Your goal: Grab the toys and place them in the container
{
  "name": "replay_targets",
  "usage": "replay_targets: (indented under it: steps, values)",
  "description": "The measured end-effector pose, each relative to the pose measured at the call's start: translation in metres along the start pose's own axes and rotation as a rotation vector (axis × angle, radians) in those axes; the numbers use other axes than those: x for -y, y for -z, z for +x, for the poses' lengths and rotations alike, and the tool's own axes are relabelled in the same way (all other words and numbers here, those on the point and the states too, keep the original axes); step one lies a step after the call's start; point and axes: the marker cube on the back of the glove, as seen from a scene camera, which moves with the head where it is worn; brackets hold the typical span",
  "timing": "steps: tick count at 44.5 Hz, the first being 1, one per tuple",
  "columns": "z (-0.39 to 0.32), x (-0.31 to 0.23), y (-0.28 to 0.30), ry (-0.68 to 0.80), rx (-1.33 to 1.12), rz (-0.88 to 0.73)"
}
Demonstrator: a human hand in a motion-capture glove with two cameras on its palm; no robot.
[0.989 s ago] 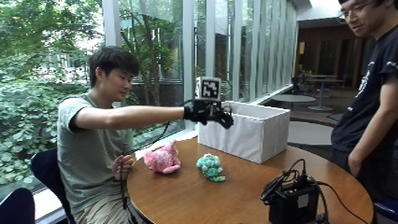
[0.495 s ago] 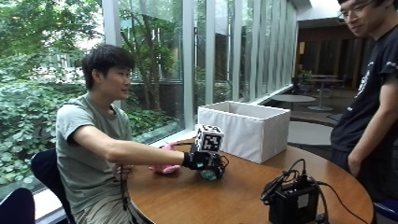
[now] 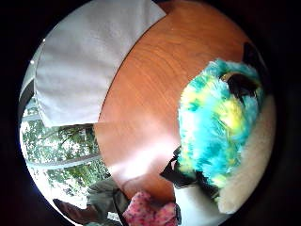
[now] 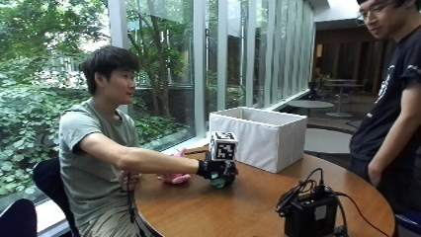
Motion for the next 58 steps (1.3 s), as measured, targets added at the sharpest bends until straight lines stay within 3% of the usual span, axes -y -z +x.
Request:
replay_targets:
  steps: [3,8,14,16,18,21,23,30,35,45,58]
  values:
    - [0.001,0.004,0.009,-0.031,0.075,-0.032]
    - [-0.012,0.000,0.021,0.053,0.048,-0.090]
    - [0.016,-0.001,0.056,-0.107,-0.165,-0.107]
    - [0.030,0.002,0.069,-0.241,-0.277,-0.094]
    - [0.035,0.004,0.101,-0.300,-0.180,-0.055]
    - [0.030,0.003,0.164,-0.262,0.132,0.018]
    - [0.025,0.000,0.193,-0.235,0.212,0.045]
    - [-0.027,-0.017,0.266,0.116,0.161,0.135]
    - [-0.061,-0.013,0.307,0.166,0.124,0.212]
    - [-0.134,0.026,0.346,0.181,-0.030,0.234]
    - [-0.286,0.088,0.341,0.306,0.053,0.215]
